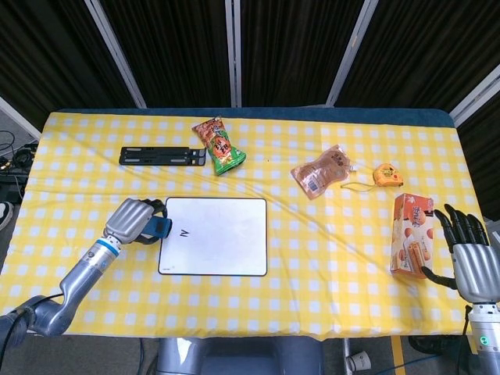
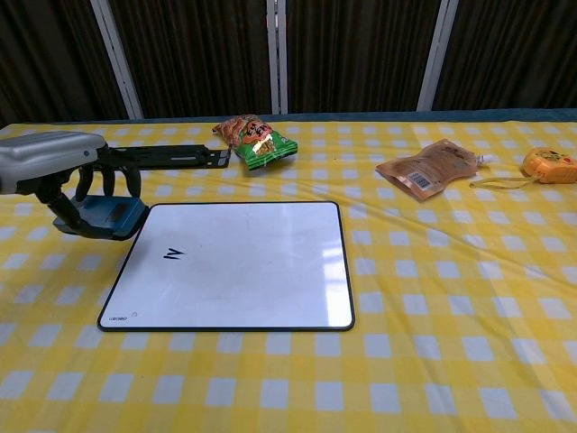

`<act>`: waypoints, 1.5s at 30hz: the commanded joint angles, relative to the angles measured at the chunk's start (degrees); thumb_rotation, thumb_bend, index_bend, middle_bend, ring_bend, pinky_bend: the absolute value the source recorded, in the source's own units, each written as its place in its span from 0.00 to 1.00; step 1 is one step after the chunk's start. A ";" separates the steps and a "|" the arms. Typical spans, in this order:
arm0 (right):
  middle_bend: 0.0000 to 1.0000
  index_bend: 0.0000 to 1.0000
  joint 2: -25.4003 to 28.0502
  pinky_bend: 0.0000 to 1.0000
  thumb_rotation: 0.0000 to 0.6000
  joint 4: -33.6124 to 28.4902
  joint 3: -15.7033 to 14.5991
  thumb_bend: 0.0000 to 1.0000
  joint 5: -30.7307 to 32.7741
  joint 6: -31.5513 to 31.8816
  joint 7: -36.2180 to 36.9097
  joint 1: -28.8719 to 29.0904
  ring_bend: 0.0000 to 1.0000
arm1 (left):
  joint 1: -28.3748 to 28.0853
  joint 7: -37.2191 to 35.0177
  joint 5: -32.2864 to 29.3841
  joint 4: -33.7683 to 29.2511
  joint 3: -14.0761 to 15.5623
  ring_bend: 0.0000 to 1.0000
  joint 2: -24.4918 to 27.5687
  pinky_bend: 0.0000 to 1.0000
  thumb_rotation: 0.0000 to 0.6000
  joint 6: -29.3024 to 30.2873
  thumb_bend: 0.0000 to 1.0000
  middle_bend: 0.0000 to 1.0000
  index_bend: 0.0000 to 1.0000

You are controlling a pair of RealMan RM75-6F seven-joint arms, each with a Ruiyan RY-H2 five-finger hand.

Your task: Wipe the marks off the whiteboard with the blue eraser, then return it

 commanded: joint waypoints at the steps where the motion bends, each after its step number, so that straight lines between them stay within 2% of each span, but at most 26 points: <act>1: 0.00 0.00 -0.12 0.00 1.00 0.16 0.06 0.00 0.24 -0.21 -0.12 0.10 0.00 | -2.04 0.53 -1.49 -1.38 -1.70 0.45 -1.57 0.53 1.00 -1.55 0.26 0.35 0.52; 7: 0.00 0.00 -0.34 0.00 1.00 0.73 0.38 0.00 1.40 -1.13 0.08 0.44 0.00 | -5.32 -0.96 -4.99 -0.24 -3.94 0.46 -5.97 0.53 1.00 -4.77 0.26 0.35 0.54; 14: 0.00 0.00 -0.66 0.00 1.00 1.36 0.54 0.00 2.19 -2.32 0.16 0.99 0.00 | -7.51 -1.80 -7.83 2.33 -3.90 0.46 -9.46 0.53 1.00 -8.19 0.26 0.36 0.54; 17: 0.00 0.00 -0.62 0.00 1.00 1.36 0.50 0.00 2.21 -2.23 0.21 0.93 0.00 | -7.73 -4.46 -9.69 2.76 -3.68 0.46 -10.46 0.53 1.00 -10.37 0.26 0.36 0.54; 32: 0.00 0.00 -0.81 0.00 1.00 1.27 0.20 0.00 2.24 -2.30 -0.47 0.90 0.00 | -8.71 -8.64 -7.43 1.99 -1.76 0.47 -11.72 0.53 1.00 -11.28 0.26 0.36 0.55; 45: 0.00 0.00 -0.94 0.00 1.00 1.62 0.28 0.00 2.74 -2.62 -0.45 1.00 0.00 | -8.46 -13.27 -7.95 10.60 -2.12 0.48 -13.75 0.53 1.00 -10.71 0.26 0.38 0.58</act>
